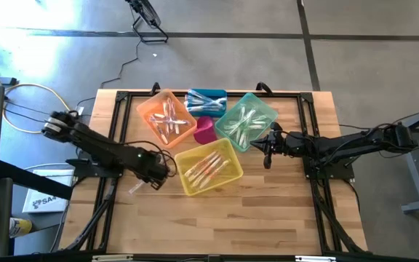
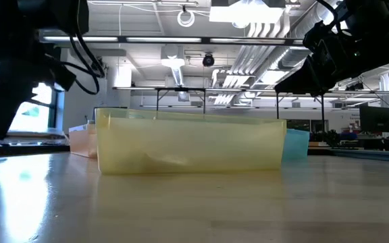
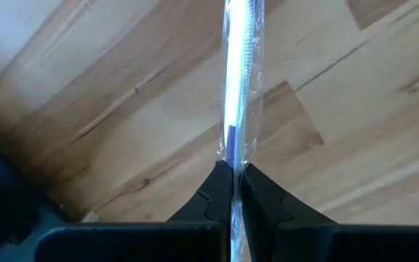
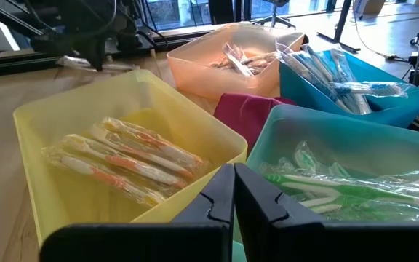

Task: Pick & Place Toothbrushes
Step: Put the purple toothbrush into the orange bin

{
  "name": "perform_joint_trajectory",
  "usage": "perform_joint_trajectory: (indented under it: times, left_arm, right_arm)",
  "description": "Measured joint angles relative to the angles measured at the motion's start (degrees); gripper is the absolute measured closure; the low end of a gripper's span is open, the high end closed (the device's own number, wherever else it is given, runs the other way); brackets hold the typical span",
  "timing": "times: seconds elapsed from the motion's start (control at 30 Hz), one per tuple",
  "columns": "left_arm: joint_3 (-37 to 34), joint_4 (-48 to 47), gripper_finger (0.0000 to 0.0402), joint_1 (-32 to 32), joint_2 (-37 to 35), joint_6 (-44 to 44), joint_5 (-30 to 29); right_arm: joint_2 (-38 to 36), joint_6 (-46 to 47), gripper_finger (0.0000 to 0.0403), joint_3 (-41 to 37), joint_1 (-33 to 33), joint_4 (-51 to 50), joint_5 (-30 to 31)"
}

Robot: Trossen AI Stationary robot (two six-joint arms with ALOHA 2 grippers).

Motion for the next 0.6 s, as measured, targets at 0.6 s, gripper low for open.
perform_joint_trajectory:
  times: [0.6]
  left_arm:
    - [0.09,-2.10,0.0394,0.04,-29.38,0.44,-17.88]
  right_arm:
    - [0.00,0.00,0.0399,0.00,0.00,0.07,0.00]
